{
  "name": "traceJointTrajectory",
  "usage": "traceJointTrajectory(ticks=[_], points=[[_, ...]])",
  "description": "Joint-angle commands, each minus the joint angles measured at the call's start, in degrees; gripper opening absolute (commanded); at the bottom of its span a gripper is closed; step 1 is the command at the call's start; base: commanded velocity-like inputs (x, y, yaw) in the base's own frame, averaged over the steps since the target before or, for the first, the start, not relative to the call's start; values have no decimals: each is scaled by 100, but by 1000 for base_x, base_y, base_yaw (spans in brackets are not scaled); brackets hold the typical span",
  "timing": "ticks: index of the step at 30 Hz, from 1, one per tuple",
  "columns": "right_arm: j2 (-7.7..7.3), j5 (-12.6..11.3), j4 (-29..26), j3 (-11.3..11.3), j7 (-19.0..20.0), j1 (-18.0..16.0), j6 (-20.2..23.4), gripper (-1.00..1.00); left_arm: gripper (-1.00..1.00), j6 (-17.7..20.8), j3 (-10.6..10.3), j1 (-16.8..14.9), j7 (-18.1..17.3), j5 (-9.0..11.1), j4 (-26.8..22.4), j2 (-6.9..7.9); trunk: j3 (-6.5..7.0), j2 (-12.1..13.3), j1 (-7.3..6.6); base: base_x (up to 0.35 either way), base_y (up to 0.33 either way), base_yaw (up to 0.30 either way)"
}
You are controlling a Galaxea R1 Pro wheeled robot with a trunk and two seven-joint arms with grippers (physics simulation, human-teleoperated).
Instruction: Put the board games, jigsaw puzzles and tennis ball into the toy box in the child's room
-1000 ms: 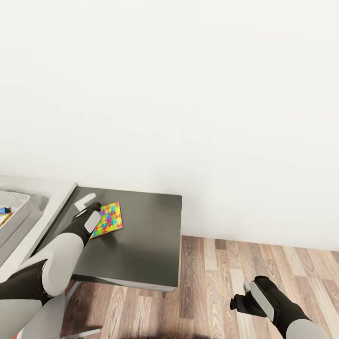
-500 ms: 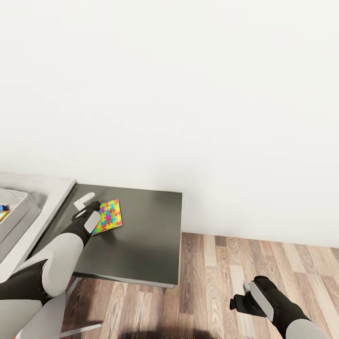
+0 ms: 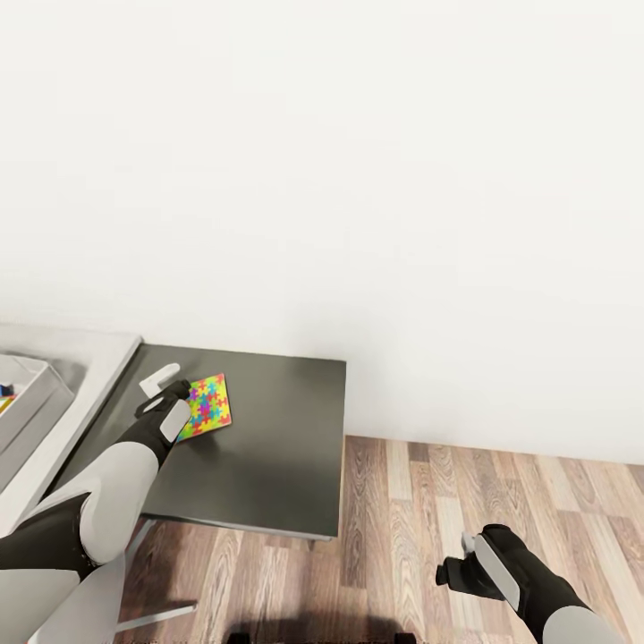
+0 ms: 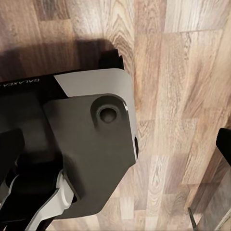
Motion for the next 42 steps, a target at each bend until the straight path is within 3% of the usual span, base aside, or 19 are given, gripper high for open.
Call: traceJointTrajectory(ticks=[1,8,16,42], points=[[-8,-62,-9,40,-59,-3,16,100,100,-36,12,-1,12,115,75,1,-19,-8,4,0,0,0],[-14,-62,-9,40,-61,-3,-30,100,100,-37,12,-1,12,115,77,1,-68,-8,4,0,0,0],[-17,-63,64,40,-61,-3,-379,100,100,-37,12,-1,12,115,75,-1,-73,-8,4,0,0,0],[-8,-62,123,46,-75,-3,-407,100,100,-19,37,-1,36,133,79,-5,-73,-8,4,0,-41,0]])
